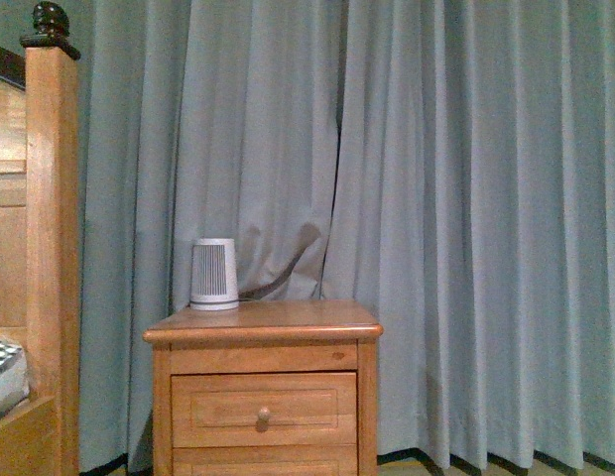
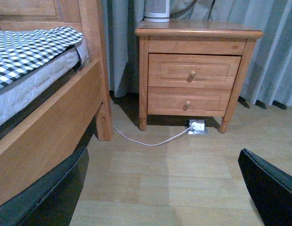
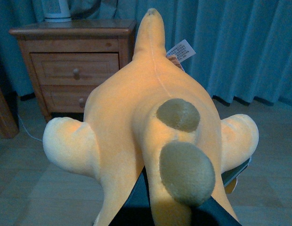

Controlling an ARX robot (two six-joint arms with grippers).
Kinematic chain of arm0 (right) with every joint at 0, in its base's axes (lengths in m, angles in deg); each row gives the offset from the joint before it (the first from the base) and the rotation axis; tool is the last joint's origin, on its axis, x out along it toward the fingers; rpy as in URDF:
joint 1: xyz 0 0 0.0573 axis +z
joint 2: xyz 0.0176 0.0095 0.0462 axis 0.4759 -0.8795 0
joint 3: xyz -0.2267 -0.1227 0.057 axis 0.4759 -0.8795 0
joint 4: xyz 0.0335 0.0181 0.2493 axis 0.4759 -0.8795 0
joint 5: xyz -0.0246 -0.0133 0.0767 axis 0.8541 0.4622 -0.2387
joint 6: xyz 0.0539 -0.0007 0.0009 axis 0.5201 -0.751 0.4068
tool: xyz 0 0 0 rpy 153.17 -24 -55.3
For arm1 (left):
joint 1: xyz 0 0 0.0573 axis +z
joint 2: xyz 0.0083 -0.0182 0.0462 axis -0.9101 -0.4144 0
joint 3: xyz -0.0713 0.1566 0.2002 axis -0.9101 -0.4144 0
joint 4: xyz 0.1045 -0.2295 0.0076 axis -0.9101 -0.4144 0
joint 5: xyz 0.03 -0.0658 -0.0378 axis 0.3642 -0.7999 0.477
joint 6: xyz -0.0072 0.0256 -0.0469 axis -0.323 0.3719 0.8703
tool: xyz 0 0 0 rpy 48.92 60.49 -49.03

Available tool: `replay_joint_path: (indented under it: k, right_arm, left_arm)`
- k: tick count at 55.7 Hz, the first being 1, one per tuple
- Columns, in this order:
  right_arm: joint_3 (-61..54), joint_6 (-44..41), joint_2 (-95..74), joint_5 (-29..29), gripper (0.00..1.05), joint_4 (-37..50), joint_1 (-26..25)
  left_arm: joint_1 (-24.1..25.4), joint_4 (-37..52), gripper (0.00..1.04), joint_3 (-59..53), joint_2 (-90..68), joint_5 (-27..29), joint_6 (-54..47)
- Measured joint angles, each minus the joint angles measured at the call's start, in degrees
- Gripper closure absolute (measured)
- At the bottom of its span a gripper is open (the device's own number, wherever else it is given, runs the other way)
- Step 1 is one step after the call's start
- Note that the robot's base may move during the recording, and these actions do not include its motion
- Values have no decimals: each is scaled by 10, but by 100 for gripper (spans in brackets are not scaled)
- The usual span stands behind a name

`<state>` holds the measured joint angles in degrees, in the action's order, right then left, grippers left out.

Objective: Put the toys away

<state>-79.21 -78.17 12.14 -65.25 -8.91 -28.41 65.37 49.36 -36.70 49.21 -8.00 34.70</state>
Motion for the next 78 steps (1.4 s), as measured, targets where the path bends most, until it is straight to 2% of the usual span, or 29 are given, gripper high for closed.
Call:
replay_joint_path:
  k: [78]
  right_arm:
    - [0, 0, 0, 1, 98, 0, 0]
  left_arm:
    - [0, 0, 6, 0, 0, 0, 0]
